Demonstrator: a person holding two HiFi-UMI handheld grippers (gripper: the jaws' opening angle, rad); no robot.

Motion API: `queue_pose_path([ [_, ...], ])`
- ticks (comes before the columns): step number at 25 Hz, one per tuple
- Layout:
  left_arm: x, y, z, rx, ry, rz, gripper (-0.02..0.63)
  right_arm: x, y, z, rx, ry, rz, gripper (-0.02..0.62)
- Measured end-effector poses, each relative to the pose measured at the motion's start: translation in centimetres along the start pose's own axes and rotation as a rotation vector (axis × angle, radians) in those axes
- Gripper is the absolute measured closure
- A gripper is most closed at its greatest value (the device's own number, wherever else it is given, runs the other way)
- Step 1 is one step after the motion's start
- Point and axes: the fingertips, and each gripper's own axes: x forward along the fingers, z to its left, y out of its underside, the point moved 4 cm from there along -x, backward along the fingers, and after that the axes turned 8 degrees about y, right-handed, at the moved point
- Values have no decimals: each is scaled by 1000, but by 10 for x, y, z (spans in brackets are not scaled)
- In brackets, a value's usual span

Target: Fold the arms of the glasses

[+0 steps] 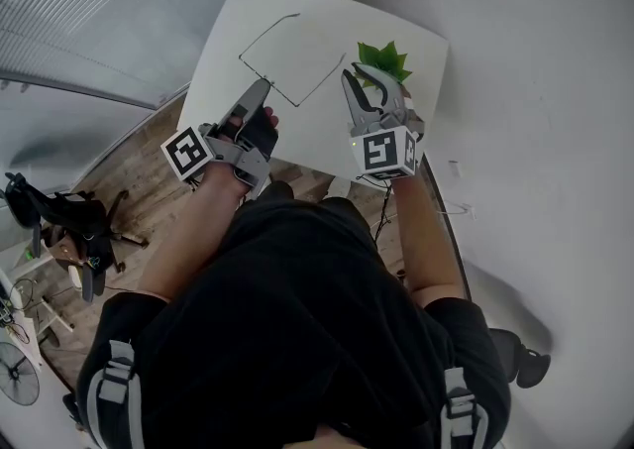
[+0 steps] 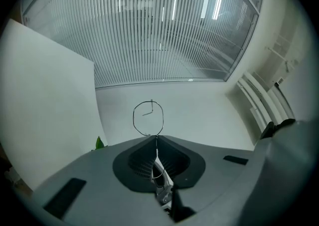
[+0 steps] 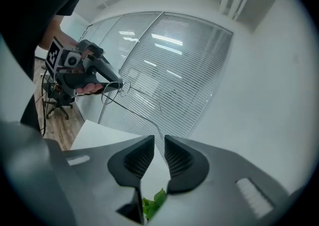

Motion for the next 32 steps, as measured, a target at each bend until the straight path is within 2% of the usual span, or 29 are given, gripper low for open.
queue_pose_path([
  [16,3,1,-1,-24,3,30,592,13,3,3,-140,60,32,520],
  [32,5,2,-1,-39,9,54,592,17,5,1,-188,80,59,555],
])
